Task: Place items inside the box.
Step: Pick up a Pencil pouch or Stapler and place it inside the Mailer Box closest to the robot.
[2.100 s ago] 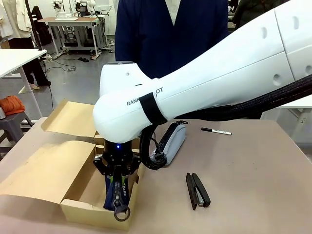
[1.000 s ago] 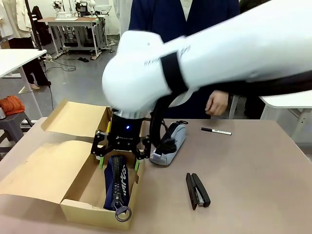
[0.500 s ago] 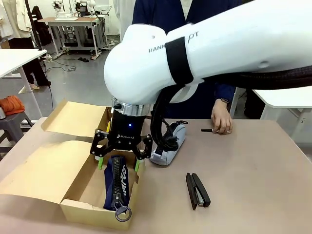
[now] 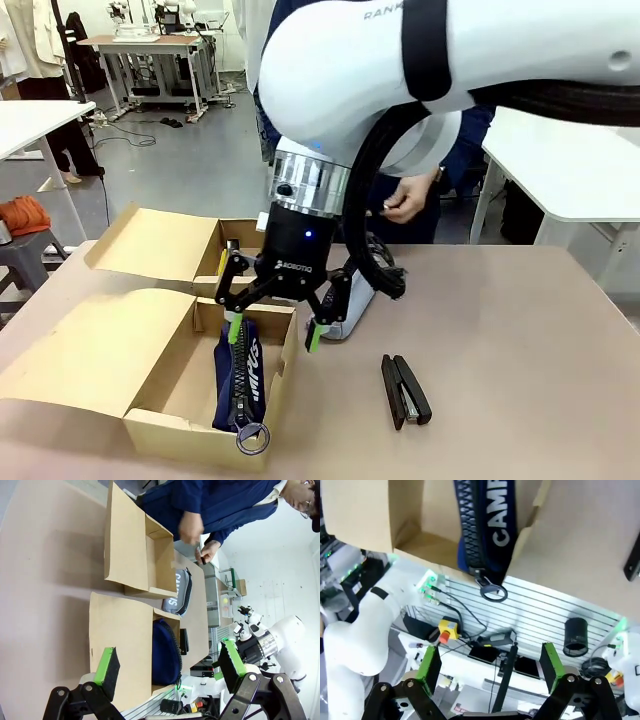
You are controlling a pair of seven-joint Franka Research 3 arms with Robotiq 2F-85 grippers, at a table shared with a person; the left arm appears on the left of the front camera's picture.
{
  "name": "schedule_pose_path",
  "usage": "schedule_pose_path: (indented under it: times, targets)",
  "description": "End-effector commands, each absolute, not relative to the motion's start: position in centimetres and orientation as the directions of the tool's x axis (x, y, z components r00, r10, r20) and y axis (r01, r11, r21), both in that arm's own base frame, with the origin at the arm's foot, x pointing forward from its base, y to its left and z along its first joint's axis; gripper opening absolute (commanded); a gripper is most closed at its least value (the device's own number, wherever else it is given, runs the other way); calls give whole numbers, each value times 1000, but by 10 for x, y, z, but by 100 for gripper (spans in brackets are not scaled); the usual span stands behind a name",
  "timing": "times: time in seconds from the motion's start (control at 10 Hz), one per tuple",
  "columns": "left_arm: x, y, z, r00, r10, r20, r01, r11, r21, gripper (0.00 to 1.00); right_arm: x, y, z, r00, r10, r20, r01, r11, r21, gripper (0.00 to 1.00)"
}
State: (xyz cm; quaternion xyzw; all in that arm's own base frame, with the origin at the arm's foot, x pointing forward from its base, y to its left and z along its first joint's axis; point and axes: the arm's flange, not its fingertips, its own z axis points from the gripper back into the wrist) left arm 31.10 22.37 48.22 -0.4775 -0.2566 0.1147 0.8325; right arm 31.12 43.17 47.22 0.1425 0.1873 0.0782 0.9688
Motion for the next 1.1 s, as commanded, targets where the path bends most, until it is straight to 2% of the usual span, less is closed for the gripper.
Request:
schedule_pose_path:
  times: [0.0, 0.7, 0.8, 1.0]
  targets:
    - [309, 223, 482, 838, 431, 334, 74, 517, -853, 100, 307, 423, 467, 923, 184, -338, -71, 945, 320, 100]
    - [309, 223, 482, 838, 431, 334, 74, 517, -853, 100, 309, 381, 478, 936, 151, -317, -12, 915, 403, 100]
    - [309, 223, 482, 838, 431, 334, 74, 517, -853, 100, 309, 349, 488, 938, 173, -301, -6, 875, 484, 100]
    - [309, 223, 482, 838, 431, 334, 74, 517, -853, 100, 311, 252, 499, 961, 81, -263, 121, 734, 669, 100]
